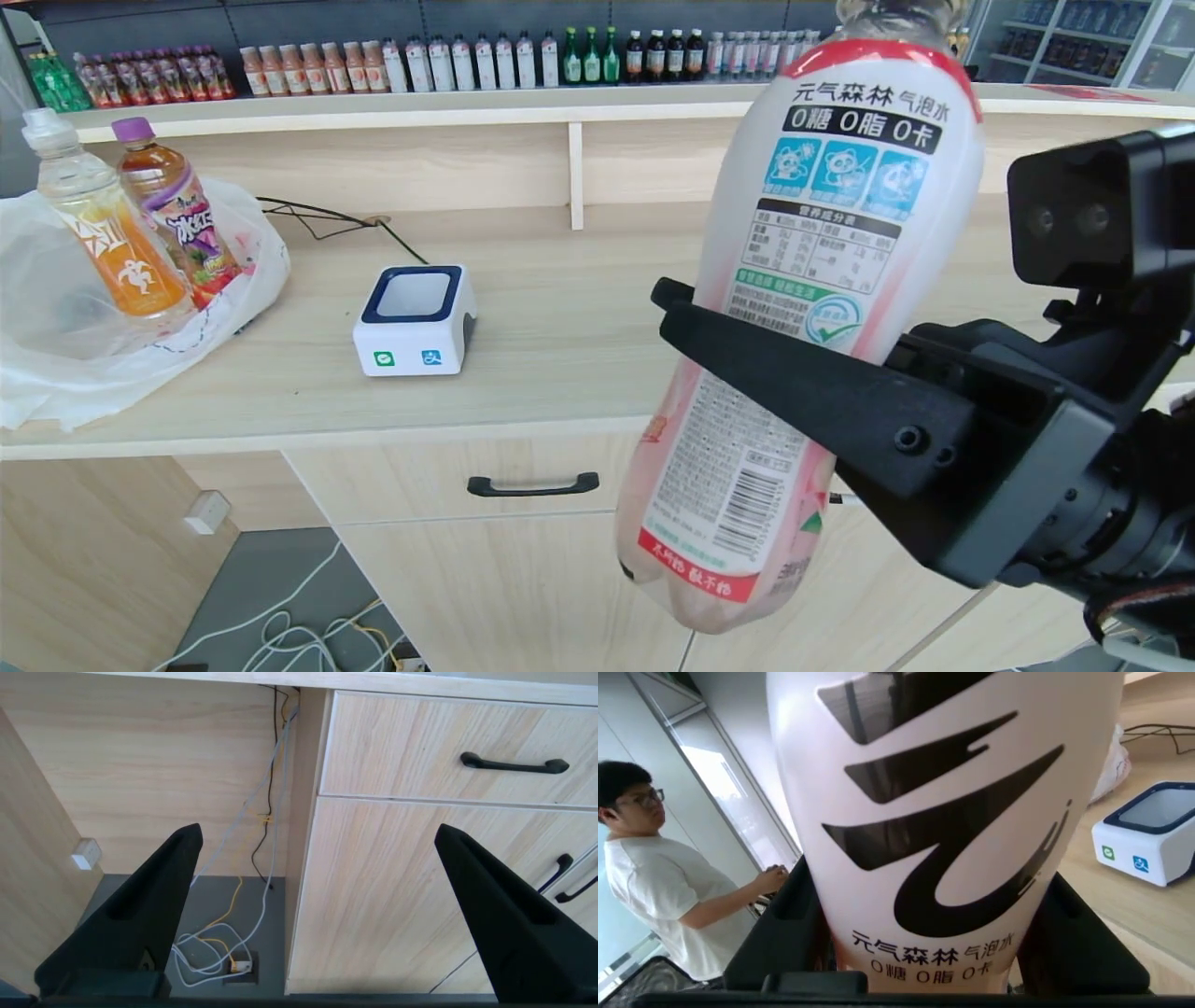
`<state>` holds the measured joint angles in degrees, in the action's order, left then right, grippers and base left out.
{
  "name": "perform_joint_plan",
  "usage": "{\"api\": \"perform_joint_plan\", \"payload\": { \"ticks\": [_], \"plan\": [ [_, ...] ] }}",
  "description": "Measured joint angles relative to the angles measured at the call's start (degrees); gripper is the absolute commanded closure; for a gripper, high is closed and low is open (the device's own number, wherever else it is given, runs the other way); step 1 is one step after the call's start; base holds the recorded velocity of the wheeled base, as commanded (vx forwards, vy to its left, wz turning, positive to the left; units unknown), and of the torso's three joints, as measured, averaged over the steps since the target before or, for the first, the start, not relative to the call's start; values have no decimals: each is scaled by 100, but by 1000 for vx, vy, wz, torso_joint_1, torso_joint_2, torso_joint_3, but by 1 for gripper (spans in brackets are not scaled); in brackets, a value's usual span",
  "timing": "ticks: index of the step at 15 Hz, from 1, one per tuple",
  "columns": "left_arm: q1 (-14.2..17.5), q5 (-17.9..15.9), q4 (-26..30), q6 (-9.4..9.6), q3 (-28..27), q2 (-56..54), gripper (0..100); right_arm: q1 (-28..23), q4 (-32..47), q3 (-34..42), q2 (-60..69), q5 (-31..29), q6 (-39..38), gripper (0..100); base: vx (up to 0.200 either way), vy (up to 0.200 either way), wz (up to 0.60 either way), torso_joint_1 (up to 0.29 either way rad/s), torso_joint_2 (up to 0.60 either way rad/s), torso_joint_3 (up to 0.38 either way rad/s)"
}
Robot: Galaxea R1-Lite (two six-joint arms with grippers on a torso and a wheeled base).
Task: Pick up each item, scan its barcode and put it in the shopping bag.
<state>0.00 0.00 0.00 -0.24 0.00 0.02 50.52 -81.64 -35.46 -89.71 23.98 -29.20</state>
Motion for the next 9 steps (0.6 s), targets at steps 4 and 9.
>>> {"api": "perform_joint_plan", "payload": {
  "ticks": [4,9],
  "plan": [
    [0,0,0,2,0,0,0,-9,7,372,60,-502,684,100,0,0,0,0,0,0],
    [0,0,0,0,0,0,0,-101,49,580,-26,-1459,2071,100,0,0,0,0,0,0]
  ]
}}
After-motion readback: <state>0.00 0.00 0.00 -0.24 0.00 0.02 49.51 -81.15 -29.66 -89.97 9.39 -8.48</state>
